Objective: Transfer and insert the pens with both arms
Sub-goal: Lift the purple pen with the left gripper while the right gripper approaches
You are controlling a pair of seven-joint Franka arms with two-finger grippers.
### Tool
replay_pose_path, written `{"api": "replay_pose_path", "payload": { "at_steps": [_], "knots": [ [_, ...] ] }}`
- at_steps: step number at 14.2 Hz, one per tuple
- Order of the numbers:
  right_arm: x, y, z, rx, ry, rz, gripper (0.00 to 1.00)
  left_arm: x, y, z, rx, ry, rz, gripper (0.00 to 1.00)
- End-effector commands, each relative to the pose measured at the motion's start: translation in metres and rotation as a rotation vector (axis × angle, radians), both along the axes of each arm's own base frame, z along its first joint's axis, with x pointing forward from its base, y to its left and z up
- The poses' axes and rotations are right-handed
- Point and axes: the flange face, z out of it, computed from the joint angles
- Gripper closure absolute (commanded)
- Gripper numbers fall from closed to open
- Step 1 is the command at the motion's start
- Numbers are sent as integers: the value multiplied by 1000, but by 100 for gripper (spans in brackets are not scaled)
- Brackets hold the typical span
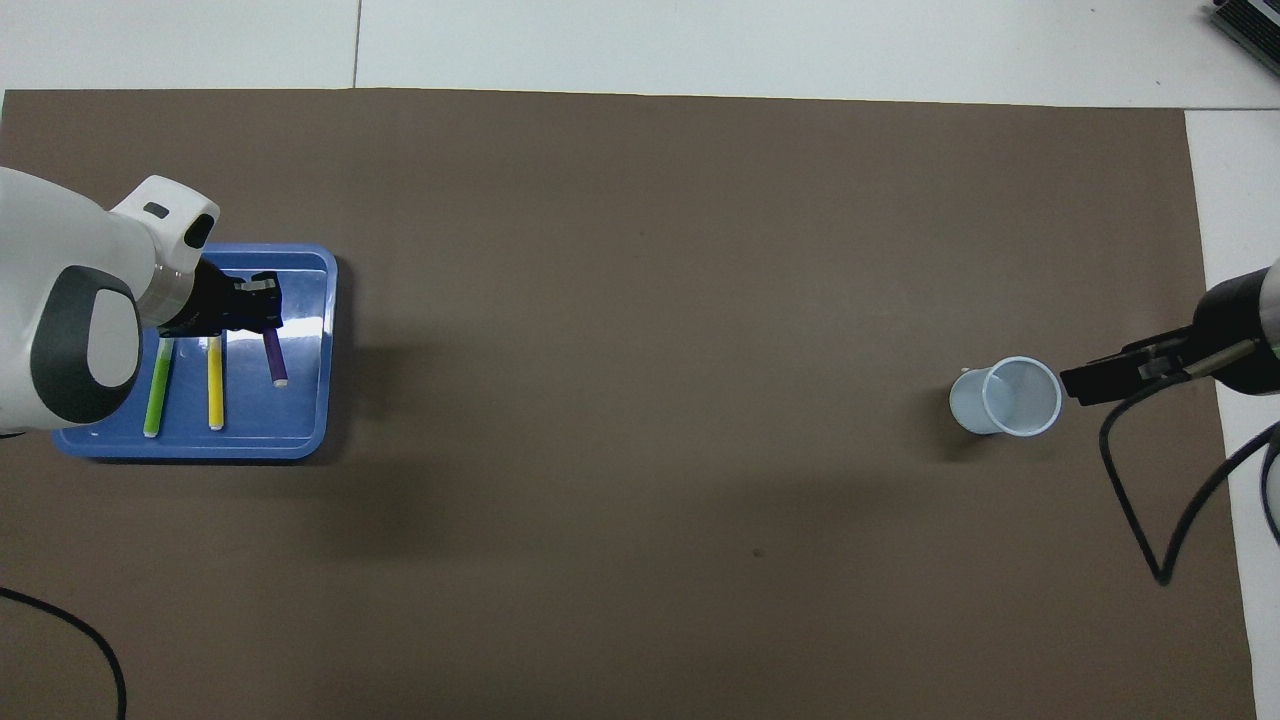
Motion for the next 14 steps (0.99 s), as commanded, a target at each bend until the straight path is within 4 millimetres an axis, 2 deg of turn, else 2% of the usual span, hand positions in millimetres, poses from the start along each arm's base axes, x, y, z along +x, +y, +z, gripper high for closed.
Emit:
{"api": "replay_pose_path", "payload": {
  "at_steps": [1,3,4,7,9,10,12,14],
  "knots": [
    [-21,6,-13,63,40,0,0,-12,-5,28,-81,30,152,100],
    [-32,12,-24,115,62,-3,0,-19,-9,43,-124,47,234,100],
    [-31,14,-22,119,52,-1,0,-22,-11,49,-149,57,283,100],
    [-26,42,-19,222,19,-39,0,-33,-34,67,-188,99,428,100],
    [-26,72,-18,294,53,-213,0,-40,-44,79,-235,124,544,100],
    [-28,95,-16,324,57,-287,0,-46,-46,86,-271,135,595,100],
    [-32,125,-19,373,92,-401,0,-64,-47,98,-329,154,664,100],
    [-30,140,-29,468,114,-518,0,-77,-48,105,-381,186,748,100]
  ]
}}
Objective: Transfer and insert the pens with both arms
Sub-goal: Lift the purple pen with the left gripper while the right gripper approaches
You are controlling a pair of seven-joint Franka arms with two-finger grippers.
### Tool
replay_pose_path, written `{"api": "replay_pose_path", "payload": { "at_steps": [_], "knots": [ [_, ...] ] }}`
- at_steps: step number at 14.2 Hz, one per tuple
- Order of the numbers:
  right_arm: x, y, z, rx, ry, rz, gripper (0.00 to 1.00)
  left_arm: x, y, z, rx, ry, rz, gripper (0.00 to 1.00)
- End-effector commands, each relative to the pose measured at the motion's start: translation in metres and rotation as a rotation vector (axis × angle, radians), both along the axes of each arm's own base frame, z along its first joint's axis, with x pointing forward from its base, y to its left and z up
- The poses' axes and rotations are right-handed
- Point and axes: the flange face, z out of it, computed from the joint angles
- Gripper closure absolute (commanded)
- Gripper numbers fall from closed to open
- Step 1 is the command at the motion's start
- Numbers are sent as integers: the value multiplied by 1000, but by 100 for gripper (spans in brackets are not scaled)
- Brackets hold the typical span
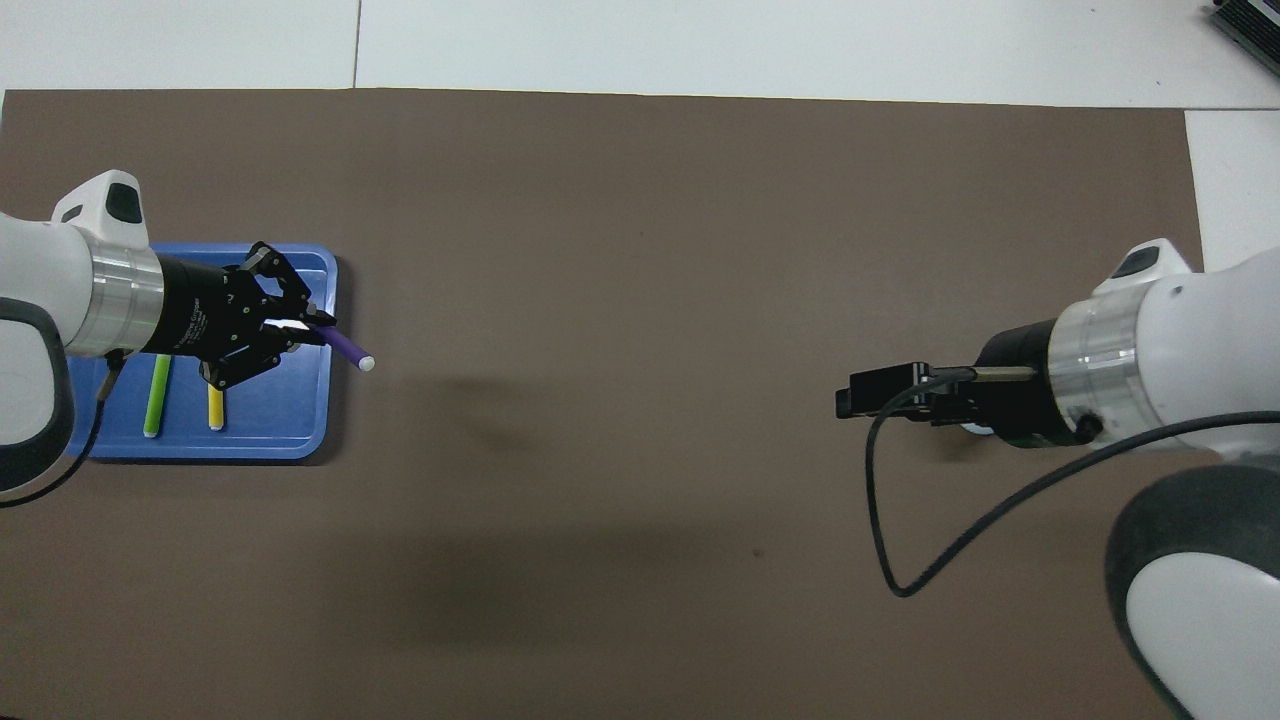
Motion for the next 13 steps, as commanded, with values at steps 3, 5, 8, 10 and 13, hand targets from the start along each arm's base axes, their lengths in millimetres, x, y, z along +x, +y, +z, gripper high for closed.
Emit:
{"api": "replay_pose_path", "payload": {
  "at_steps": [3,5,8,10,13],
  "knots": [
    [-6,29,-7,161,51,-187,0,-47,-12,14,-89,82,170,100],
    [-5,60,-9,214,25,-239,0,-59,-23,18,-115,106,250,100],
    [-14,119,-16,249,29,-318,0,-70,-61,27,-134,137,353,100],
    [-18,147,-24,263,14,-326,0,-75,-83,34,-151,148,413,100],
    [-24,185,-34,324,37,-389,0,-85,-98,39,-162,164,444,100]
  ]
}}
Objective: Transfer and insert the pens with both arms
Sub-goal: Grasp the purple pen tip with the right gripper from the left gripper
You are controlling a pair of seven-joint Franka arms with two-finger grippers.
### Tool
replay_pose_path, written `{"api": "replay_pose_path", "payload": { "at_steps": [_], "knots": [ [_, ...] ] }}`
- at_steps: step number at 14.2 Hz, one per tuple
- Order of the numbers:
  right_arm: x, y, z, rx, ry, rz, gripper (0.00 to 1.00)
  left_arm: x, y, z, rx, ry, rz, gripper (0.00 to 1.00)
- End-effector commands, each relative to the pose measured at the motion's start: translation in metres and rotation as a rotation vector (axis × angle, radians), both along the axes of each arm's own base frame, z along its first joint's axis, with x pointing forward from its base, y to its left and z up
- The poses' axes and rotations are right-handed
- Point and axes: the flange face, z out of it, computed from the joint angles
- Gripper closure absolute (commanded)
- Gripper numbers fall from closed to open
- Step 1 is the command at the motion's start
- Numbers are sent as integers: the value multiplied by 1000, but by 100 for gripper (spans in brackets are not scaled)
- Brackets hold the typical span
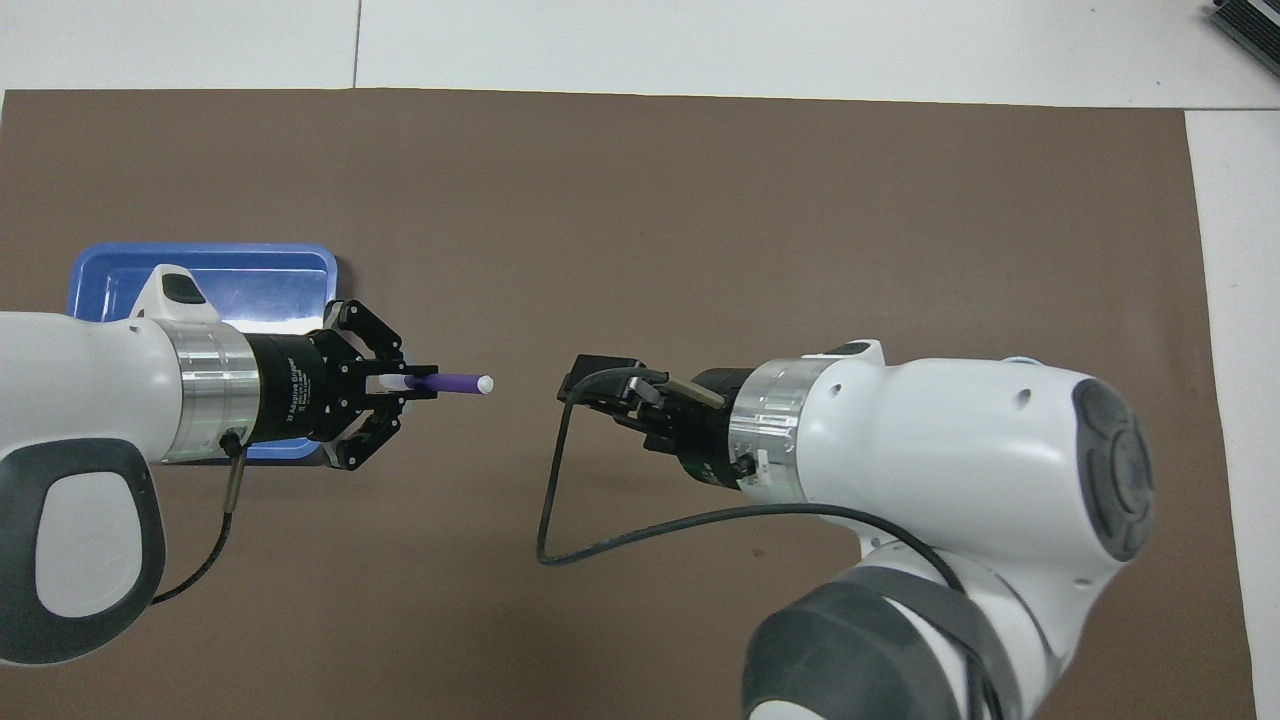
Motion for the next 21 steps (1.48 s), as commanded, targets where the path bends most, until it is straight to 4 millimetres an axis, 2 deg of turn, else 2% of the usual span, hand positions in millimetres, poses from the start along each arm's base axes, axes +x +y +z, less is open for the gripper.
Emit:
{"api": "replay_pose_path", "payload": {
  "at_steps": [1,3,5,7,10,12,13,14,18,21],
  "knots": [
    [1,21,-7,65,27,-77,0,-17,-5,3,-28,15,64,100],
    [6,33,-14,93,20,-145,0,-24,-9,3,-34,-2,112,100],
    [-1,57,-21,125,20,-168,0,-33,-18,2,-36,-6,117,100],
    [-5,68,-24,138,17,-175,0,-33,-20,3,-43,6,148,100],
    [1,74,-24,140,7,-174,2,-34,-22,3,-46,9,154,100],
    [5,75,-30,137,0,-181,15,-38,-25,1,-42,15,139,100],
    [6,75,-29,140,-8,-185,26,-39,-25,1,-39,16,134,100],
    [6,74,-29,140,-8,-186,33,-39,-25,0,-38,17,129,100],
    [13,68,-32,131,-27,-182,35,-42,-24,3,-39,18,123,100],
    [11,69,-32,133,-25,-181,63,-42,-24,4,-40,18,122,100]
  ]
}}
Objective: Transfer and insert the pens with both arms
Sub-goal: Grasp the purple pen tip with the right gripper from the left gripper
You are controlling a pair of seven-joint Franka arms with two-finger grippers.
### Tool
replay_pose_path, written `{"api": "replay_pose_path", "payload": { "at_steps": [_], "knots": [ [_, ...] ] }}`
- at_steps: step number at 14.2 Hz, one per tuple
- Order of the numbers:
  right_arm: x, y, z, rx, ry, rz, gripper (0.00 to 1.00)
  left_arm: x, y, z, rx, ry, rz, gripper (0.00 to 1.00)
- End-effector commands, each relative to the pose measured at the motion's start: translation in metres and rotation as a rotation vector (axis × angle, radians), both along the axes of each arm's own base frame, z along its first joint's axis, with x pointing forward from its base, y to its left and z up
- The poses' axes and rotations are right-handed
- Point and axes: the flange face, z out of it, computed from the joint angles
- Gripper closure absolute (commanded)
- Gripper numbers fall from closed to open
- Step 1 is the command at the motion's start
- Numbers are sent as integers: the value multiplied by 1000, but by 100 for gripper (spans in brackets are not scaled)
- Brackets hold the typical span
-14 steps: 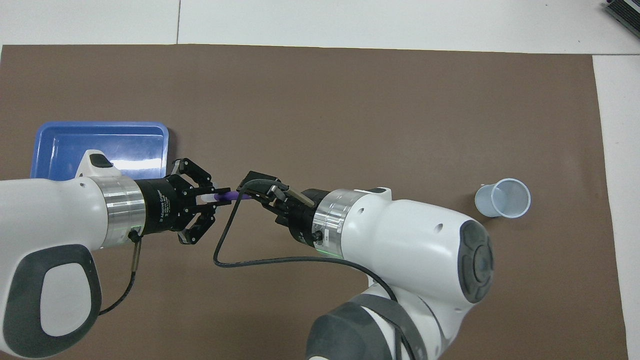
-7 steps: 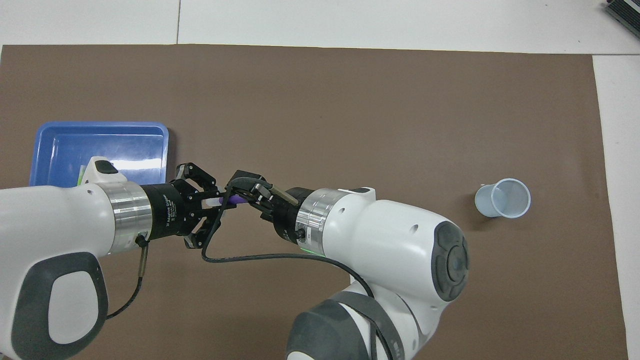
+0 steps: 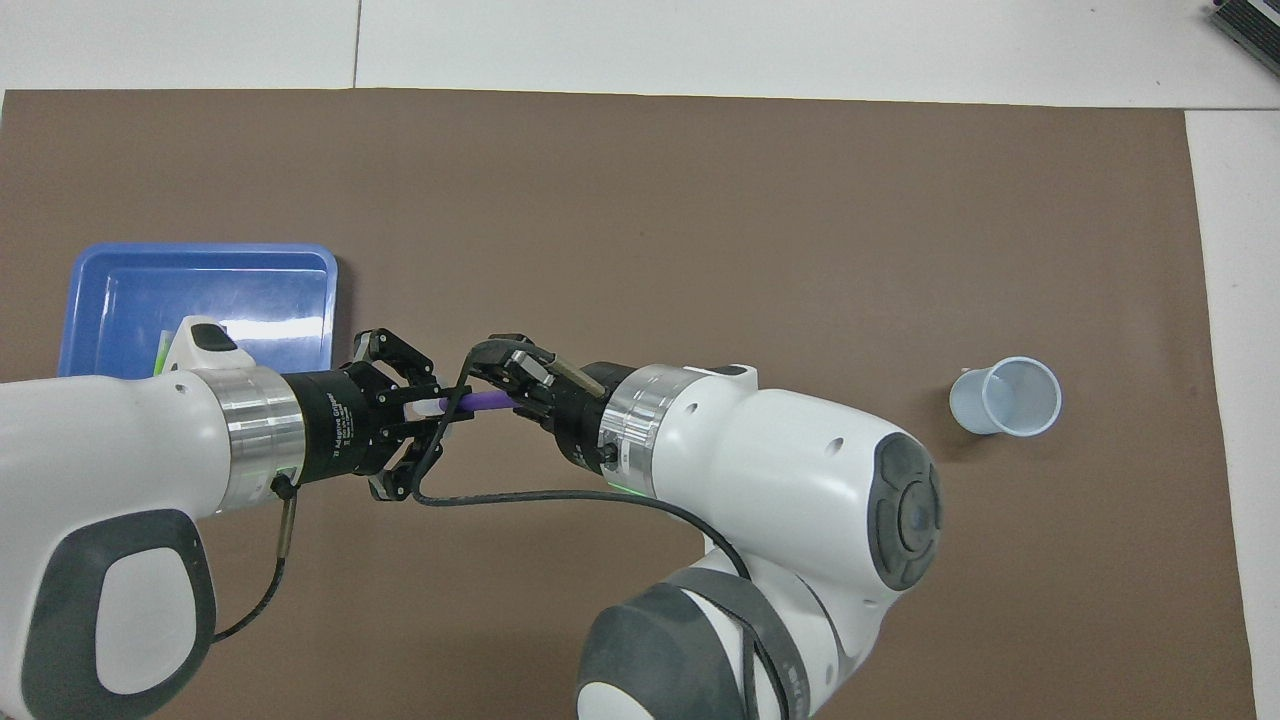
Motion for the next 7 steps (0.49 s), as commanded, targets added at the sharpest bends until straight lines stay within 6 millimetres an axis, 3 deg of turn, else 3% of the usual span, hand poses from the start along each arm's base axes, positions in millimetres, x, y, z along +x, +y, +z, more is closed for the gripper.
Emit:
{"api": "replay_pose_path", "payload": {
  "at_steps": [1,5,6,7],
  "knots": [
    [4,3,1,20,-9,-1,68,-13,3,2,-15,2,1,100],
    [0,7,1,22,-4,4,69,-13,2,2,-15,3,0,100],
    [0,7,1,22,-5,5,77,-13,2,2,-16,6,1,100],
    [1,6,1,22,-6,2,93,-13,2,2,-15,5,1,100]
  ]
}}
